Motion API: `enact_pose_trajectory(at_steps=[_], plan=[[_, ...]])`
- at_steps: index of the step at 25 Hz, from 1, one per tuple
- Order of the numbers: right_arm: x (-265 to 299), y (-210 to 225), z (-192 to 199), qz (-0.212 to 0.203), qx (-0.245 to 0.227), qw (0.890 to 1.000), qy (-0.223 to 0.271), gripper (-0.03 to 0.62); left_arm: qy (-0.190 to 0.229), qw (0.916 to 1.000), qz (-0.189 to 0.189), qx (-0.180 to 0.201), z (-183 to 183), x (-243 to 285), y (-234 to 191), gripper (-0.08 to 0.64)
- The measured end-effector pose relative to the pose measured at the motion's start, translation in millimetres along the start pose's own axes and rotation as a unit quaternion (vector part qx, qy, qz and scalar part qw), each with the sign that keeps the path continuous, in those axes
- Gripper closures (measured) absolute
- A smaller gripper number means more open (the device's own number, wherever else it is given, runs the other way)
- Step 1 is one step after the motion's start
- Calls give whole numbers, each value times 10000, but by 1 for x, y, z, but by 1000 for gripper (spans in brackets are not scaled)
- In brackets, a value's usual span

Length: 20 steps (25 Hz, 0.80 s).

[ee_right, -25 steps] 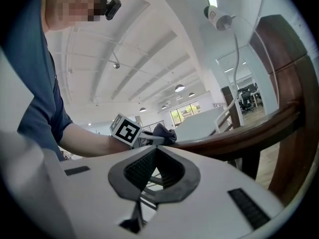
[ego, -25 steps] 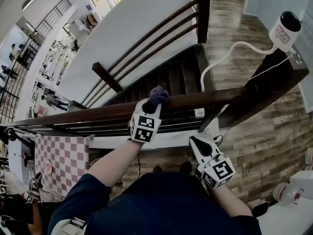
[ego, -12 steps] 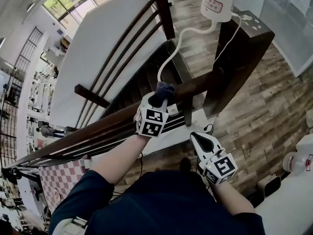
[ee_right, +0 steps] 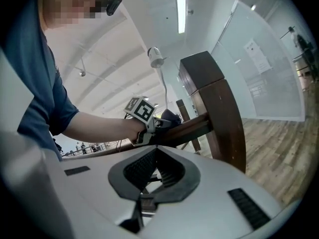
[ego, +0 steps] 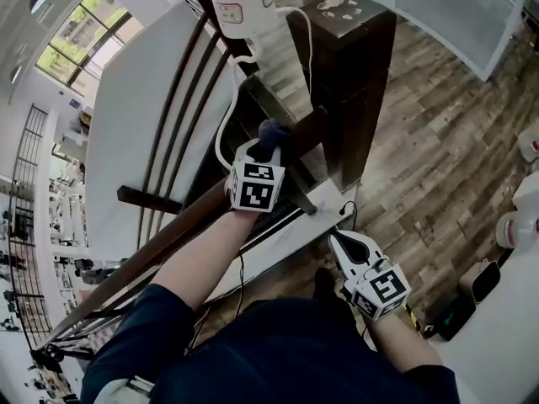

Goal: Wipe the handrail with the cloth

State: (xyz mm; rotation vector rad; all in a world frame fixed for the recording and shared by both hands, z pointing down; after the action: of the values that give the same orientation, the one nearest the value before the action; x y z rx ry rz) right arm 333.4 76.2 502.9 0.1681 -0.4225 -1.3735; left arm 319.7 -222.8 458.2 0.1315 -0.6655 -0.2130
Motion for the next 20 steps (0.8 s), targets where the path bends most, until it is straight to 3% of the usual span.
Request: enact_pose_trajectory(at_steps=[7, 12, 20], plan=[[-31, 19, 8, 466, 155, 9988, 72, 581, 70, 9993, 303, 206, -55, 57, 34, 469], [-50, 30, 15, 752, 225, 9969, -63, 581, 117, 9990, 319, 298, -71, 71, 53, 468], [-27, 18, 7, 330, -21, 9991, -281, 581, 181, 9978, 543, 341, -48, 42, 60, 468]])
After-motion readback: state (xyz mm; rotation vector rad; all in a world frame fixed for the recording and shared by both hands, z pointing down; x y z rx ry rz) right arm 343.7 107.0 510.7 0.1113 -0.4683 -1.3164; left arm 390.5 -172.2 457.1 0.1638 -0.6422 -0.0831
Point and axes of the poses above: the fingertips, and each gripper's own axes: x forward along the fingers, y to its right, z out of its underside, the point moved 10 cm from there along -x, backward along the fingers, and after that the axes turned 11 degrees about z, right-handed, at the moved point
